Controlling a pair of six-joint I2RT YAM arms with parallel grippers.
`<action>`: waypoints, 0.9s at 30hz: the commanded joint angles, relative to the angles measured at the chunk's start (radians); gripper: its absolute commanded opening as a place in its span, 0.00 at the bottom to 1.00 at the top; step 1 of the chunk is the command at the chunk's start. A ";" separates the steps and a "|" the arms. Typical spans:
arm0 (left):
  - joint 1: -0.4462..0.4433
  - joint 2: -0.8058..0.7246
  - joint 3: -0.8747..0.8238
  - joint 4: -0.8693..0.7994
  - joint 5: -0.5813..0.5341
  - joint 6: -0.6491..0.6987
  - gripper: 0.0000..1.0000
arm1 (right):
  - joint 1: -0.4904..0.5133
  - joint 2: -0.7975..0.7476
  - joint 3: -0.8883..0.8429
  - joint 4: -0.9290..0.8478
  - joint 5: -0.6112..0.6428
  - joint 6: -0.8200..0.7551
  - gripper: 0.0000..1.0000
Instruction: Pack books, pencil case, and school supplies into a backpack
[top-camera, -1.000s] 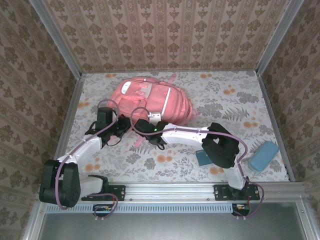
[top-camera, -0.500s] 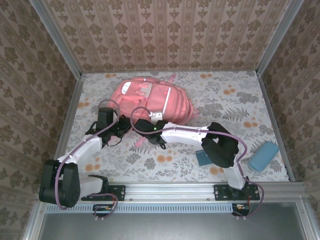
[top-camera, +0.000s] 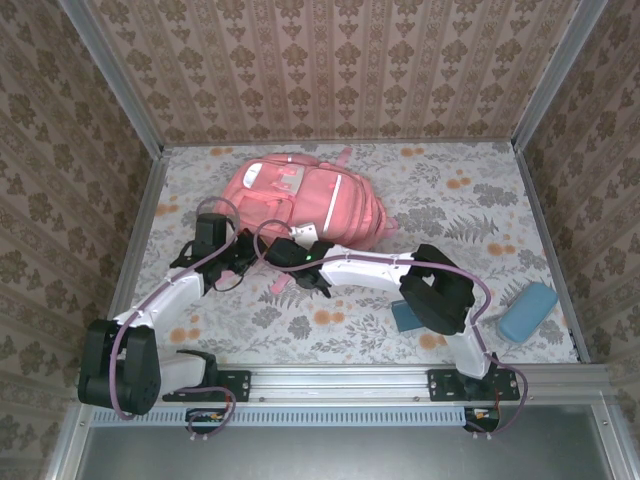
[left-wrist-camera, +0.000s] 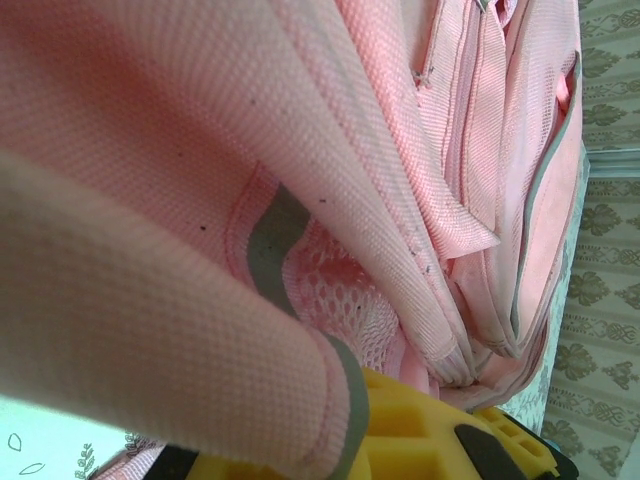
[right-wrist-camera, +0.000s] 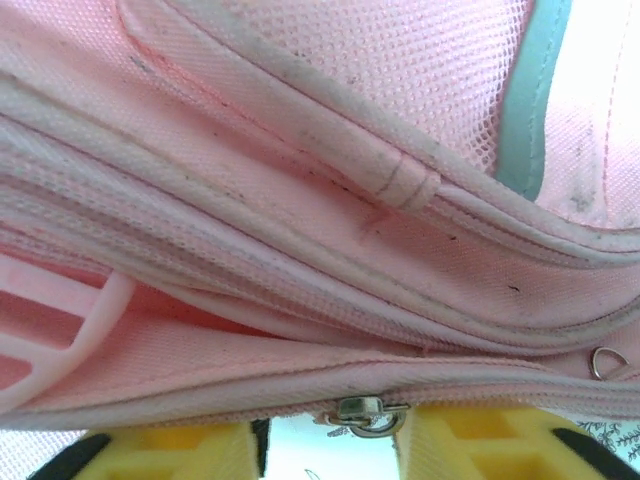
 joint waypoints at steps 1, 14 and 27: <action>-0.004 -0.014 0.045 0.027 0.024 0.023 0.00 | -0.012 0.032 0.033 0.044 0.066 -0.038 0.31; 0.003 -0.009 0.033 -0.002 -0.038 0.042 0.00 | -0.009 -0.081 -0.072 0.005 0.041 0.017 0.06; 0.045 0.011 0.005 -0.025 -0.086 0.080 0.00 | -0.092 -0.283 -0.324 0.018 -0.008 0.064 0.08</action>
